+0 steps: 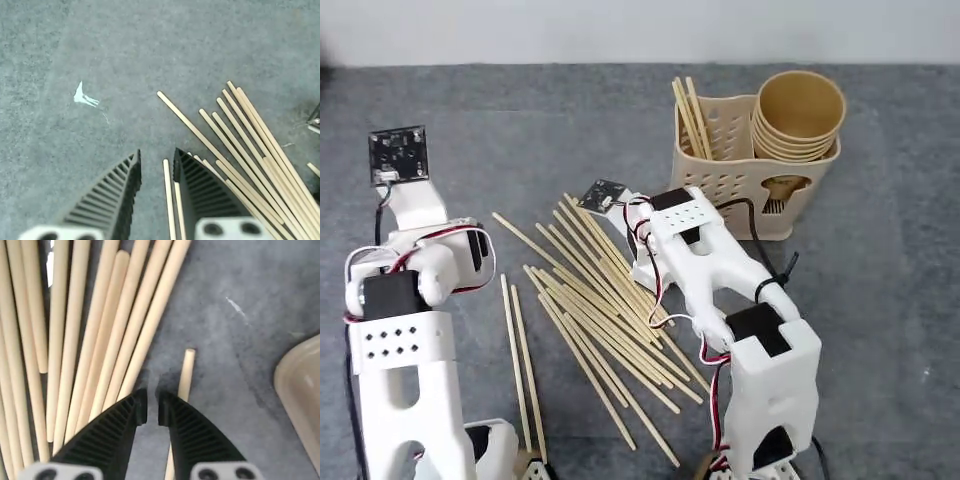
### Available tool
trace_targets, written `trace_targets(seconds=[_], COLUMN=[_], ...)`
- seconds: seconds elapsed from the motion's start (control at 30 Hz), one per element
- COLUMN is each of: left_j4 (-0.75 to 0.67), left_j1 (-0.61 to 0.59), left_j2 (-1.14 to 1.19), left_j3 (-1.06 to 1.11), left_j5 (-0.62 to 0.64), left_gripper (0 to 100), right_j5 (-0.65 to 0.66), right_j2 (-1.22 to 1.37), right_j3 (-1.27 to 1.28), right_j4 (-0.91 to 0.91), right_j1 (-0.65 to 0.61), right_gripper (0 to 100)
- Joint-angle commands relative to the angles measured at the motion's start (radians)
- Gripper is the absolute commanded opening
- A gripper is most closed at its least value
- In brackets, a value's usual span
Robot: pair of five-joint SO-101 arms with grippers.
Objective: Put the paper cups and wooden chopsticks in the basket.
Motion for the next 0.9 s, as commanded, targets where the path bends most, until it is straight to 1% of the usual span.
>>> trace_targets(seconds=[0.0, 0.2, 0.33, 0.43, 0.63, 0.73, 0.87], left_j4=[-0.012, -0.012, -0.02, -0.02, -0.021, -0.021, -0.02], left_j1=[-0.006, -0.006, 0.0, 0.002, 0.002, 0.002, 0.002], left_j2=[-0.032, -0.032, -0.032, -0.032, -0.032, -0.032, -0.029], left_j3=[-0.008, -0.008, -0.01, -0.013, -0.013, -0.01, -0.007], left_j5=[-0.006, -0.005, -0.002, 0.0, 0.0, 0.0, 0.0], left_gripper=[10, 10, 10, 10, 10, 10, 10], right_j5=[0.008, -0.005, -0.061, -0.061, -0.054, -0.029, -0.028], right_j2=[0.002, -0.001, -0.001, 0.001, 0.013, 0.016, 0.07], right_j3=[-0.028, -0.135, -0.21, -0.213, -0.21, -0.201, -0.19], right_j4=[-0.002, 0.163, 0.228, 0.223, 0.17, 0.14, 0.101], right_j1=[0.03, 0.004, 0.004, -0.005, 0.016, 0.025, 0.015], right_gripper=[10.1, 10.6, 12.7, 15.4, 15.1, 15.1, 10.2])
